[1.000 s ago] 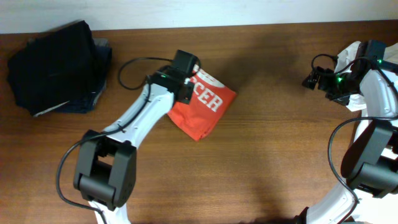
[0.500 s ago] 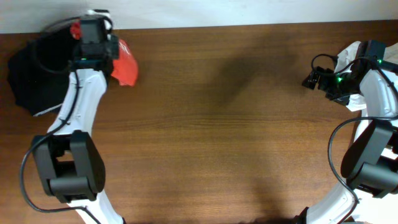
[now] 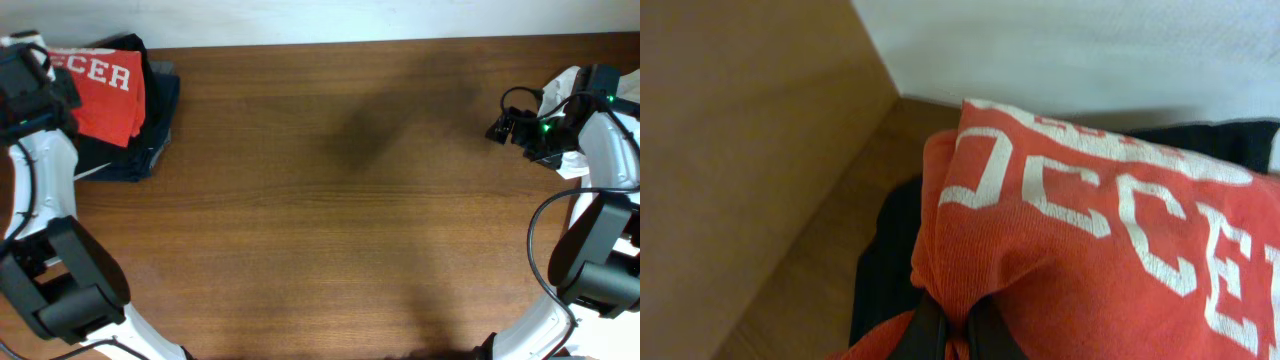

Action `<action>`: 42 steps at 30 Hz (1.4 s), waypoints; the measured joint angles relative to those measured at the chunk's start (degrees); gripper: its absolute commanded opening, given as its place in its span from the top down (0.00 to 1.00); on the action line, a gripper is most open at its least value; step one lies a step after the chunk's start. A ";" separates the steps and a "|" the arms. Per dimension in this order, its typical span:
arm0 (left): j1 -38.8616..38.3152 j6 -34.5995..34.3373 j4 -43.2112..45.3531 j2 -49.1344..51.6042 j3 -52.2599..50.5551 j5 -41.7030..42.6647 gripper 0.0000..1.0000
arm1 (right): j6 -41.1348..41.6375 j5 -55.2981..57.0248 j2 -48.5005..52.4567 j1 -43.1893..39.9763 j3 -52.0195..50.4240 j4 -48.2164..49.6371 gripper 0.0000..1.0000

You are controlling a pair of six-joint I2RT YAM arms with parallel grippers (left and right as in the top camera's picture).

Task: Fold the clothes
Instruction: 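Grasp the folded red shirt with the left gripper and carry it onto the dark stack, then release the red shirt on the stack and lift the left gripper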

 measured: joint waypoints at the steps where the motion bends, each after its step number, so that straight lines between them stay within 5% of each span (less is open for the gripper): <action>1: 0.94 -0.70 -0.94 0.17 0.00 0.92 0.99 | -0.04 0.00 0.00 0.00 0.00 0.00 0.02; 3: 2.16 -1.70 -2.54 1.01 0.00 1.95 0.98 | -0.02 0.00 0.00 0.00 0.00 0.00 0.02; 4: 2.25 -2.01 -2.49 1.62 0.00 1.66 0.75 | -0.04 0.00 0.00 0.00 0.00 0.00 0.02; 5: 2.29 -2.19 -2.29 2.84 0.00 0.20 0.15 | -0.02 0.00 0.00 0.00 0.00 0.00 0.02; 6: 2.29 -2.51 -1.68 3.45 0.00 -1.25 0.01 | -0.04 0.00 0.00 0.00 0.00 0.02 0.02; 10: 3.89 -3.37 -5.27 3.63 3.82 -3.74 0.05 | -0.07 0.00 0.00 0.00 0.00 0.00 0.02; 12: 4.74 -6.86 -10.16 3.52 8.11 -3.13 0.91 | -0.04 0.00 0.00 0.00 0.00 -0.02 0.02; 13: 4.98 -8.94 -11.98 3.04 9.53 -0.55 0.99 | -0.02 0.00 0.00 0.00 0.00 0.02 0.02; 17: 4.96 -14.36 -15.19 2.29 11.23 13.64 0.99 | -0.02 0.00 0.00 0.00 0.00 -0.02 0.02; 24: 8.39 -16.41 -18.45 18.91 11.63 18.05 0.99 | 0.00 0.00 0.00 0.00 0.00 0.00 0.02; 30: 9.31 -16.87 -18.99 14.10 17.14 25.59 0.99 | -0.02 0.00 0.00 0.00 0.00 0.00 0.02; 34: 9.31 -17.03 -19.56 6.56 20.39 27.17 0.99 | -0.02 0.00 0.00 0.00 0.00 0.00 0.02; 42: 10.54 -21.05 -23.45 21.00 19.98 21.68 0.99 | -0.04 0.00 0.00 0.00 0.00 0.00 0.02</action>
